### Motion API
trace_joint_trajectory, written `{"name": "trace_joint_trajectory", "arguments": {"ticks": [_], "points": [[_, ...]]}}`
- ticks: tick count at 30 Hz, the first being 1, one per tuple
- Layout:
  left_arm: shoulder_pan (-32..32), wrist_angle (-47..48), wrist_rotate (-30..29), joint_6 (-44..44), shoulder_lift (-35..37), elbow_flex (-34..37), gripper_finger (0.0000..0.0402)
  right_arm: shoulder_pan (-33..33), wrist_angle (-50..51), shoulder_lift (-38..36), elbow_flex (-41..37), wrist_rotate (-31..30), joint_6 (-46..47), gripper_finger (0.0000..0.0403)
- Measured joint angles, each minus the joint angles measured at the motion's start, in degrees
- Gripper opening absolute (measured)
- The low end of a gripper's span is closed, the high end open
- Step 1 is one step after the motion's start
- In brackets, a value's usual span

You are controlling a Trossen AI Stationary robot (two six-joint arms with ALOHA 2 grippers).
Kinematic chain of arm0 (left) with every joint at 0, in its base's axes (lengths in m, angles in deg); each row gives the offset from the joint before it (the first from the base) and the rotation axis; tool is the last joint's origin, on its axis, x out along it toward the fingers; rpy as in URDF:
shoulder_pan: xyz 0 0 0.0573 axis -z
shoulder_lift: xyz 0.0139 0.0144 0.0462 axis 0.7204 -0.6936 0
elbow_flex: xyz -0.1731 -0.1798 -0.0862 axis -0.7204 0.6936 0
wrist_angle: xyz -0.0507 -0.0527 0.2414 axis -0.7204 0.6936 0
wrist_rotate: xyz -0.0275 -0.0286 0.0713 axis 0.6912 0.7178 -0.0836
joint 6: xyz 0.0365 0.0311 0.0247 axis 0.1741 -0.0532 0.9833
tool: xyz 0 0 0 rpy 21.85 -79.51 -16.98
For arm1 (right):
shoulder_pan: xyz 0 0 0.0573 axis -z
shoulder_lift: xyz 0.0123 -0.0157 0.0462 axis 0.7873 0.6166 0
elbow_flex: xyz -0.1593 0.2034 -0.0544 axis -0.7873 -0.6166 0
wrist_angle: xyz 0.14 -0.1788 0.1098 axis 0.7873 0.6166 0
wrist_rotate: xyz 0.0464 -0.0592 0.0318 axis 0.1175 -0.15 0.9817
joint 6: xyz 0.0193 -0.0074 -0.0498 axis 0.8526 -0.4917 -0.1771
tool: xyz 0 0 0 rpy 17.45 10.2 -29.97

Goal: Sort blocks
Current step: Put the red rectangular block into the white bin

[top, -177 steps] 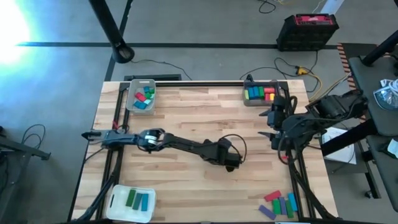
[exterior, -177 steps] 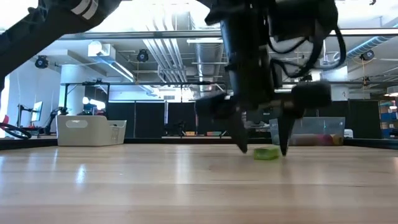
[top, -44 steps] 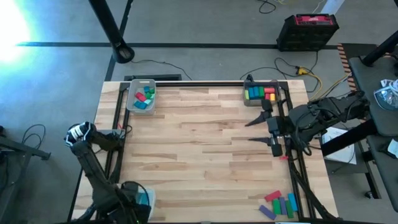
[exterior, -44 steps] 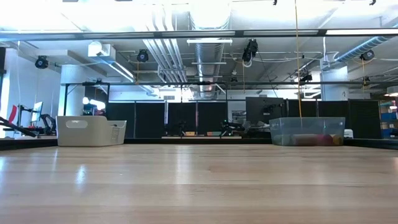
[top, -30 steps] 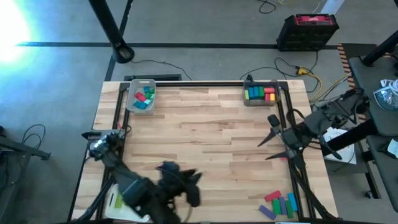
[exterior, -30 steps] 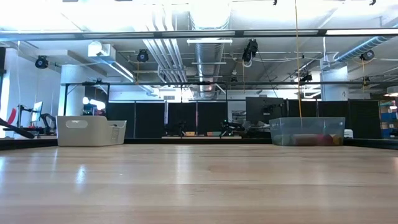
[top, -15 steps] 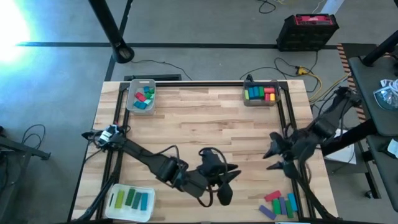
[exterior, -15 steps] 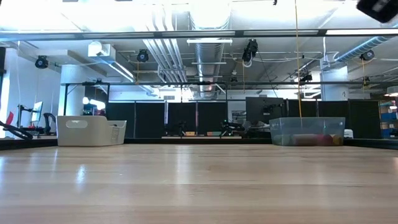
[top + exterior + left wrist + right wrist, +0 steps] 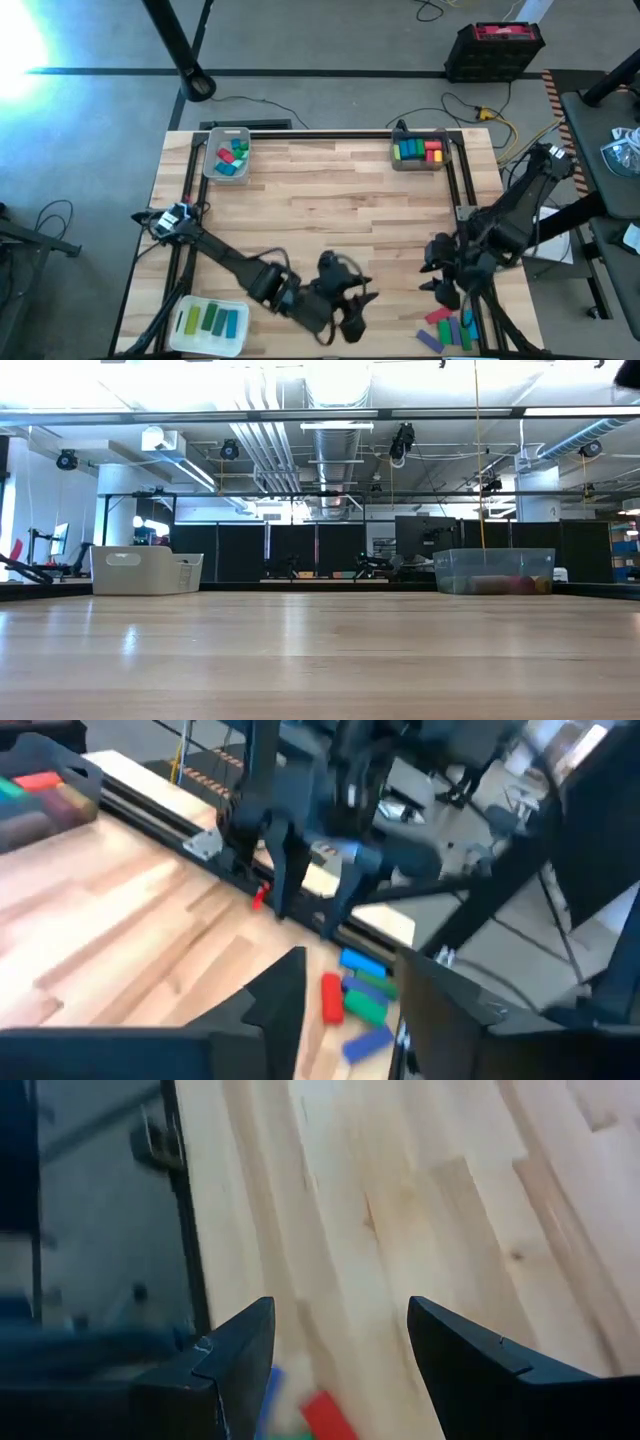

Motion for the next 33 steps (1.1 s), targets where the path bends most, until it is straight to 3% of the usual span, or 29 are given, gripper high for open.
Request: {"name": "trace_joint_trajectory", "arguments": {"ticks": [3,7,12,17,23,28,33], "points": [[2.2,2.1,-2.5,-1.2,0.1,1.5,0.0172,-4.1,0.0,4.4,4.5,-6.2,5.1,0.0219],[4.2,5.2,-2.6,-5.0,0.1,3.9,0.0218,-5.8,1.8,12.4,10.7,-5.7,6.7,0.0219],[5.5,0.7,0.1,-5.9,-0.3,7.4,0.0254,-6.7,2.5,22.4,15.9,5.2,7.9,0.0219],[6.6,-8.8,-0.2,-4.8,-0.6,11.7,0.0261,-8.3,3.2,31.0,18.2,14.7,6.9,0.0219],[7.9,-14.6,-4.2,-4.9,-0.6,15.6,0.0257,-11.5,5.3,36.3,18.4,12.6,-4.0,0.0219],[8.8,-14.9,-7.7,-5.2,-0.7,16.5,0.0256,-14.0,8.4,38.5,17.9,4.6,-10.7,0.0219],[8.9,-14.9,-7.8,-5.1,-0.7,16.9,0.0256,-13.9,7.2,40.4,15.4,6.4,-14.1,0.0219]]}}
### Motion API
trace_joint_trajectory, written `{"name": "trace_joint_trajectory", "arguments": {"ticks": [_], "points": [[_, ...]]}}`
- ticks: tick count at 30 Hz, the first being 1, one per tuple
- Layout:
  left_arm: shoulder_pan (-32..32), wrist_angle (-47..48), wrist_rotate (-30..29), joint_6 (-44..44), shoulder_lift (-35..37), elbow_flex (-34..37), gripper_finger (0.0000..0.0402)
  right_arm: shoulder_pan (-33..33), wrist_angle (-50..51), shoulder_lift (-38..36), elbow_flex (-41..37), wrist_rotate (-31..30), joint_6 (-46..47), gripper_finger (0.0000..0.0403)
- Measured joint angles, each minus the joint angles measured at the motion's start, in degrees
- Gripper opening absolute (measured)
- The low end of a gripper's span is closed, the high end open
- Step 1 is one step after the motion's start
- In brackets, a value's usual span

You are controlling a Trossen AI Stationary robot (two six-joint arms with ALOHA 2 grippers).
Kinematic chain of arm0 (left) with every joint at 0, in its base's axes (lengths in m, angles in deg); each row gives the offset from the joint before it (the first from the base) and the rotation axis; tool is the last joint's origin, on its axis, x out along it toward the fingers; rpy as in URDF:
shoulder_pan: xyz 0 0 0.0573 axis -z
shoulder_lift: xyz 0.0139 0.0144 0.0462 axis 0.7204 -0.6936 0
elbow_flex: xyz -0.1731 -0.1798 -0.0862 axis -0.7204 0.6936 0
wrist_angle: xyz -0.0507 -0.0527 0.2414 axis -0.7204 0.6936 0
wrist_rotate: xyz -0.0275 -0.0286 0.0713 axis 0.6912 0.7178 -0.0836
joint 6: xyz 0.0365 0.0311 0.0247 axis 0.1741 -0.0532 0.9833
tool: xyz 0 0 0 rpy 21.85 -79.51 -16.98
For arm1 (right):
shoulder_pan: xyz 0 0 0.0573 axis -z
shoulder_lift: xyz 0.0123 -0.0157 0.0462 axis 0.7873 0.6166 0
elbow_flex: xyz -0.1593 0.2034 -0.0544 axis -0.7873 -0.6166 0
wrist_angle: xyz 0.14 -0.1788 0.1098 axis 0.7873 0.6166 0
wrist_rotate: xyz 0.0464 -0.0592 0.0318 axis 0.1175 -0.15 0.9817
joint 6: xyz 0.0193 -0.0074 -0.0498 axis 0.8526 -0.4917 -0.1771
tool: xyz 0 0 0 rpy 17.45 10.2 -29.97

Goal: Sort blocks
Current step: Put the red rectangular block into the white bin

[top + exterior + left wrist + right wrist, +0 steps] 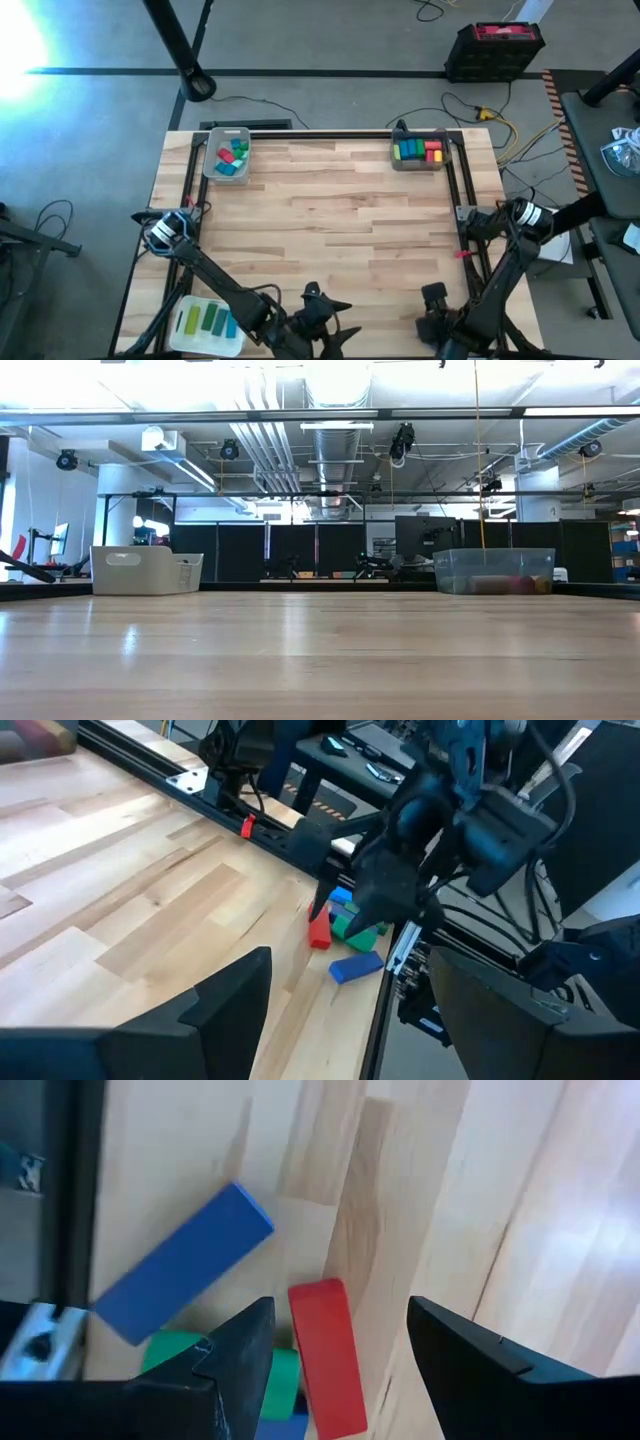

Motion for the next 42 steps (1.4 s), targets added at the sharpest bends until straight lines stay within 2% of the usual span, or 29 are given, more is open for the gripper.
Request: {"name": "trace_joint_trajectory", "arguments": {"ticks": [10,19,23,28,31,37,39,42], "points": [[-1.4,0.1,-0.2,5.0,0.0,0.7,0.0256,0.3,-5.8,0.4,-5.7,3.6,-0.5,0.0219],[-1.6,0.5,-2.2,9.0,0.6,-0.3,0.0256,0.7,-10.3,0.0,-11.9,3.3,-1.8,0.0215],[-1.6,2.8,-2.0,12.0,2.8,-2.2,0.0256,1.4,-13.2,0.0,-14.4,4.1,-3.1,0.018],[-1.2,11.0,-1.6,13.1,8.0,-2.5,0.0255,1.6,-14.2,0.0,-16.3,3.5,-6.9,0.0104],[-0.4,16.9,-1.6,11.8,11.3,-2.5,0.0255,2.2,-13.4,-0.2,-16.5,3.2,-10.6,0.0095],[0.5,26.0,-3.6,8.5,17.2,-1.5,0.0255,6.7,-8.5,-4.7,-16.4,-1.5,-15.2,0.0095],[0.4,26.7,-3.9,7.1,19.1,0.9,0.0255,9.5,-5.5,-7.2,-15.3,-5.0,-16.8,0.0095],[0.5,25.4,-3.9,3.6,21.9,6.4,0.0255,14.8,-5.4,-11.6,-11.4,-7.2,-18.0,0.0095]]}}
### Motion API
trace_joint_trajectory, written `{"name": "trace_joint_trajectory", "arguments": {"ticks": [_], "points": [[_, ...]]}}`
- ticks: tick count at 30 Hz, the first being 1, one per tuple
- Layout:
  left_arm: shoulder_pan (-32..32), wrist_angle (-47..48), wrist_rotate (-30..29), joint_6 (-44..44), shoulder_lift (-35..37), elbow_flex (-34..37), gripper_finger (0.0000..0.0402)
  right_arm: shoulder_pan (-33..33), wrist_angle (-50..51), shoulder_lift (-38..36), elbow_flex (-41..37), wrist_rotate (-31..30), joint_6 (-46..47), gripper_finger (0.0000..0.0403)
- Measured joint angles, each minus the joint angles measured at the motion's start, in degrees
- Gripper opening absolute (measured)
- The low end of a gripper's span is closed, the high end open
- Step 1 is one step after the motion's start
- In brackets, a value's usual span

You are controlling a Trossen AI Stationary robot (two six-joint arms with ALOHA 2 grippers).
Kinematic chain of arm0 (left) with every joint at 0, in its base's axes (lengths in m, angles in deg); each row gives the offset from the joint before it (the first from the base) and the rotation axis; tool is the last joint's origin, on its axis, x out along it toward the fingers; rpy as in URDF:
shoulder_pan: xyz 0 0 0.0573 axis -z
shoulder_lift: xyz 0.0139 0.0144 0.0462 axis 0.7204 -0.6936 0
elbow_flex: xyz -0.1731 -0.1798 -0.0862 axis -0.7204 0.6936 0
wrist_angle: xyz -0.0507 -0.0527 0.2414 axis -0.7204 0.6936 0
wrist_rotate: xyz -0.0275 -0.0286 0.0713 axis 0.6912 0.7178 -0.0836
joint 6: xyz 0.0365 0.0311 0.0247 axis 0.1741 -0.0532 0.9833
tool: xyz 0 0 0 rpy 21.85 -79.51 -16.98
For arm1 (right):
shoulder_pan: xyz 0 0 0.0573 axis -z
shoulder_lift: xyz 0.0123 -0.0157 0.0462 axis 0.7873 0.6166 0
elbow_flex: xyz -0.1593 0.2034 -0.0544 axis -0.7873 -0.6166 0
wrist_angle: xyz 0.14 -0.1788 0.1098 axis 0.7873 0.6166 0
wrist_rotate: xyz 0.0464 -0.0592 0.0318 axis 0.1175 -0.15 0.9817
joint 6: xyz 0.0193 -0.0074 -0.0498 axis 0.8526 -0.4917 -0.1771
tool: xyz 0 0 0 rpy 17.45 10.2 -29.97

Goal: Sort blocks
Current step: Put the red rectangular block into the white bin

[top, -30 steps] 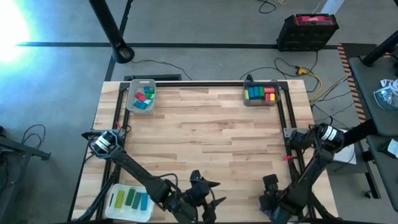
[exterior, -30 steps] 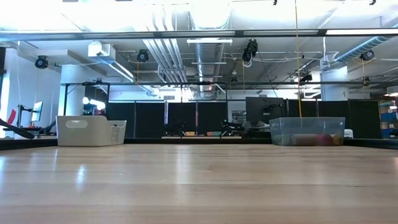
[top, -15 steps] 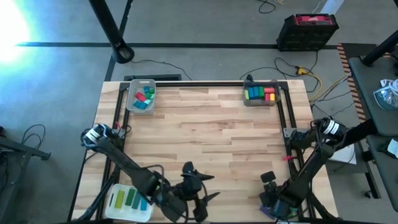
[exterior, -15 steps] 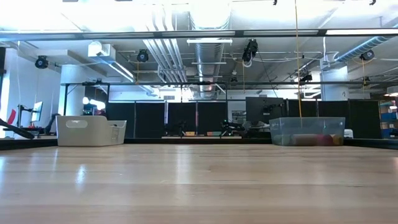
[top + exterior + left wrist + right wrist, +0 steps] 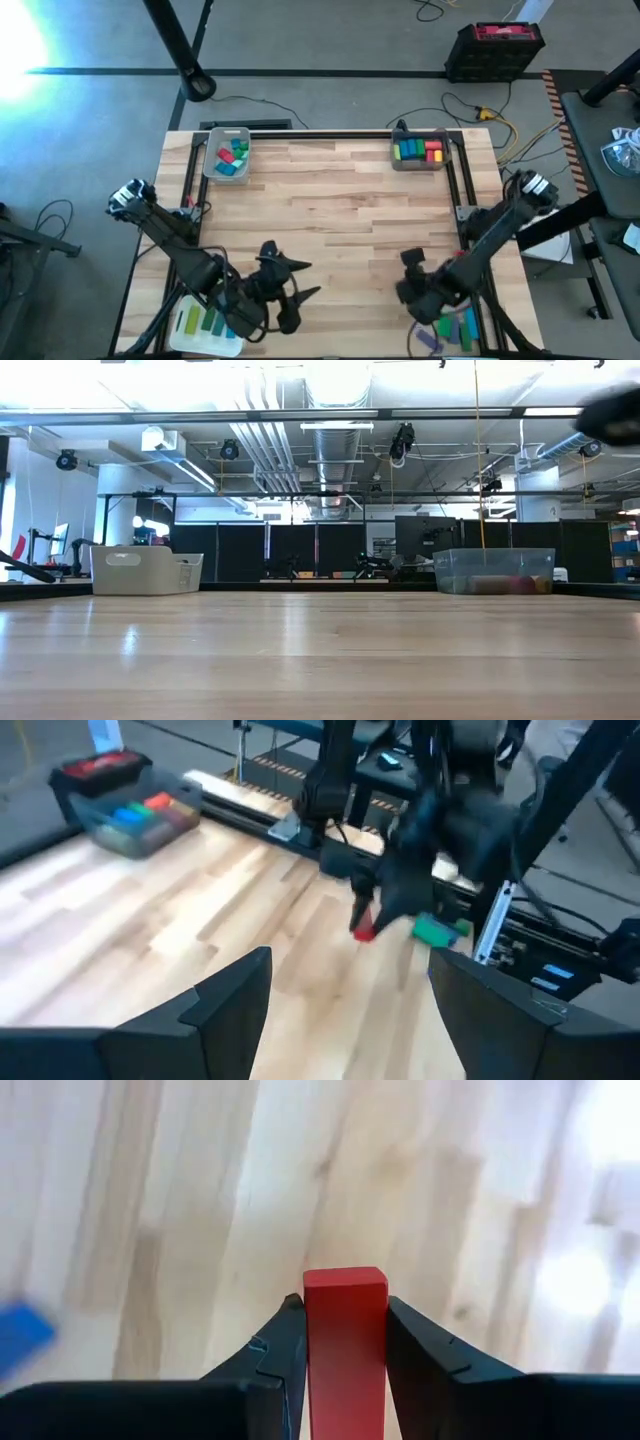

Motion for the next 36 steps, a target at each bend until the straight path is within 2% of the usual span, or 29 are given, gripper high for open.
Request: {"name": "trace_joint_trajectory", "arguments": {"ticks": [3,7,12,14,17,27,36], "points": [[0.5,-6.8,1.3,-1.2,2.6,6.4,0.0255,6.0,-2.6,-2.6,3.2,-0.1,-0.1,0.0095],[1.4,-18.9,2.8,0.8,4.8,14.9,0.0255,13.2,-14.7,-5.3,7.3,-0.4,0.9,0.0095],[1.9,-34.5,3.1,2.1,5.4,23.6,0.0256,17.1,-31.4,-6.4,12.4,0.9,0.0,0.0095],[0.8,-38.0,5.2,1.4,5.4,25.5,0.0256,18.1,-33.2,-6.7,15.5,1.8,0.0,0.0095],[-2.1,-38.5,8.9,1.5,5.4,25.8,0.0263,18.6,-32.6,-6.7,19.3,3.5,-0.1,0.0095],[-6.2,-40.8,14.8,14.7,5.4,21.6,0.0302,18.5,-33.1,-6.4,24.6,3.4,-2.5,0.0095],[-7.6,-43.6,12.9,25.1,2.9,16.7,0.0292,18.5,-40.4,-6.4,24.7,-3.1,-7.1,0.0095]]}}
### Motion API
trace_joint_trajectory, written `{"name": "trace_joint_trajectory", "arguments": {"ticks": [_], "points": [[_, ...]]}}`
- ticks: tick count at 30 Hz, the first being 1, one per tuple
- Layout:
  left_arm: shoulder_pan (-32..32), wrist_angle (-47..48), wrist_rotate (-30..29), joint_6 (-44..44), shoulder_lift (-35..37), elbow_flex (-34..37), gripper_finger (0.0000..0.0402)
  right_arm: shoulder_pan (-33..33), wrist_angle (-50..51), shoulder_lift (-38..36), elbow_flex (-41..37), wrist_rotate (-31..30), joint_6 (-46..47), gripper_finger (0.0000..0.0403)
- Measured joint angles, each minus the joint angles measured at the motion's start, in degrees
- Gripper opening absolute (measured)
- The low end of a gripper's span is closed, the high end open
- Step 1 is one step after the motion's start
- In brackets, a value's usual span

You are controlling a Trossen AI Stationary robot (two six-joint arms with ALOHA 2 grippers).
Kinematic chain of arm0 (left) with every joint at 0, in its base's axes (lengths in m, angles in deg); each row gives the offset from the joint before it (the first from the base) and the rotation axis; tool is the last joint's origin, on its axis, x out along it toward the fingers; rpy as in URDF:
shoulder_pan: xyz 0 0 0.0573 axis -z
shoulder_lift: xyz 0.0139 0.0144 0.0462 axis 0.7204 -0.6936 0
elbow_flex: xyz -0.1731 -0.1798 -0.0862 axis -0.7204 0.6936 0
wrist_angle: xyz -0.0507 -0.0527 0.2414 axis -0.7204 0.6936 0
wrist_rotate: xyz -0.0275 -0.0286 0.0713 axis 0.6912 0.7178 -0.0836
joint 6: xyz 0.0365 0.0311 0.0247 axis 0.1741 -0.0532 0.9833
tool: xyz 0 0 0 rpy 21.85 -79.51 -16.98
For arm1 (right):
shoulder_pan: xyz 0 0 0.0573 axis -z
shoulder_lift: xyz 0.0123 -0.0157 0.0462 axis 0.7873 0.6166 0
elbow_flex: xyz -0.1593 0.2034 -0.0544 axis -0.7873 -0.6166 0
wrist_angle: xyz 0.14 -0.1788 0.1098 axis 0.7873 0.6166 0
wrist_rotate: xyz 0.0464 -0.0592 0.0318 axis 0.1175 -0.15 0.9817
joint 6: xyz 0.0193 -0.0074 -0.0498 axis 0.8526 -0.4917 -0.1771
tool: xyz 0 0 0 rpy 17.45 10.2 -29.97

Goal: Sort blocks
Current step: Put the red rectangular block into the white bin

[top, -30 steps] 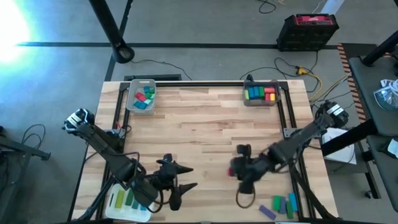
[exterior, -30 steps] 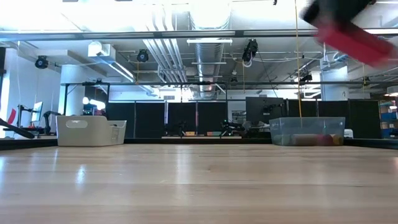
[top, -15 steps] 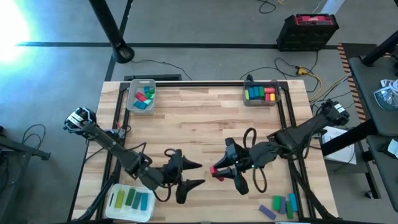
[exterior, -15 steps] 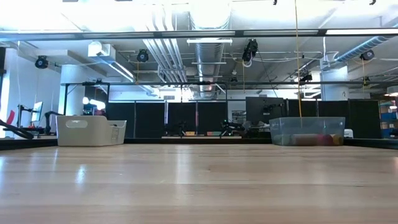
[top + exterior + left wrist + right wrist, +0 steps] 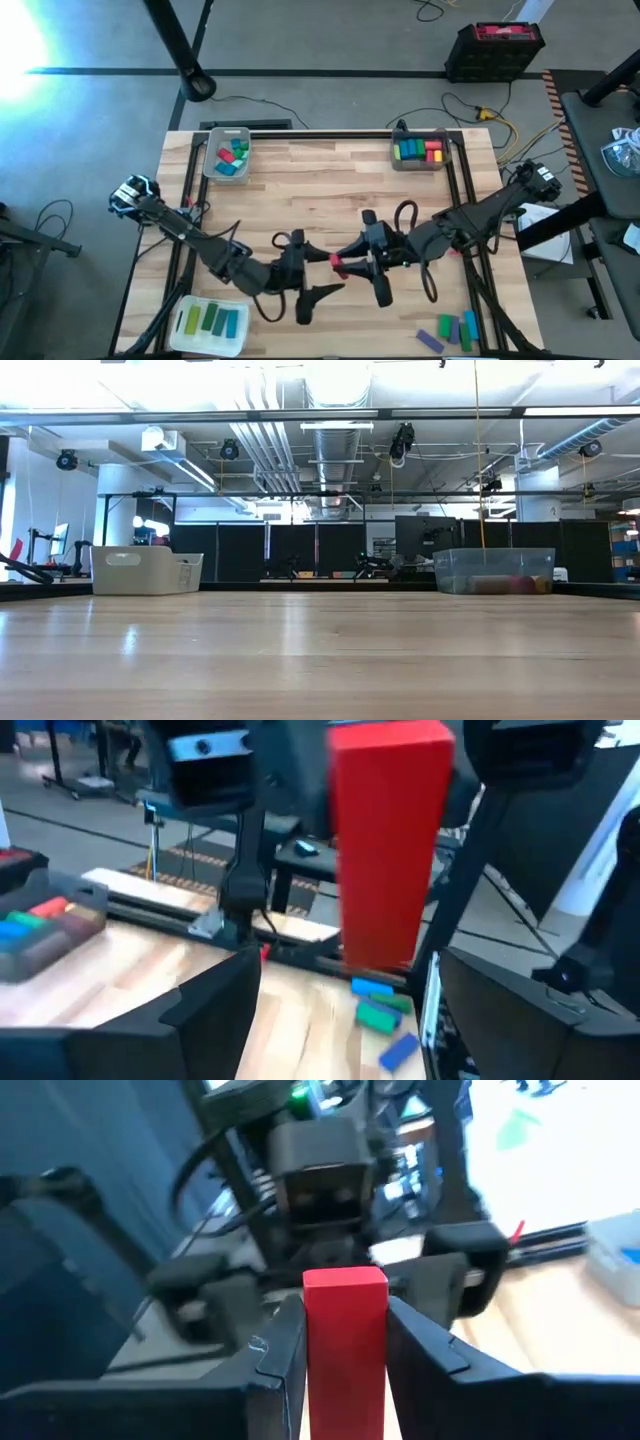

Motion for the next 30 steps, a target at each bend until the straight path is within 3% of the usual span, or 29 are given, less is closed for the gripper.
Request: {"name": "trace_joint_trajectory", "arguments": {"ticks": [7,18,20,22,24,28,30], "points": [[-0.1,0.1,-2.3,5.2,-2.2,-6.0,0.0251,0.0,-1.4,0.0,0.1,-6.7,-0.9,0.0095],[0.0,1.6,-3.3,7.3,-2.1,-8.4,0.0095,-0.2,-4.9,0.1,0.1,-6.6,-2.5,0.0095],[0.2,2.7,-2.8,7.5,-1.8,-8.7,0.0093,-0.2,-5.4,0.3,0.1,-6.3,-2.5,0.0095],[0.2,8.8,-2.1,6.1,-1.2,-10.2,0.0093,-0.2,-5.2,0.5,0.0,-6.2,-0.9,0.0109],[0.4,19.5,-1.7,3.0,-0.4,-13.0,0.0093,-0.1,-4.8,0.8,0.0,-6.7,1.2,0.015],[3.5,45.9,-0.5,-9.1,-0.2,-21.8,0.0093,0.0,-3.8,0.8,0.0,-7.3,1.6,0.0245],[5.9,57.5,3.0,-17.6,-0.9,-25.8,0.0093,0.0,-3.2,0.7,0.1,-7.5,1.8,0.0283]]}}
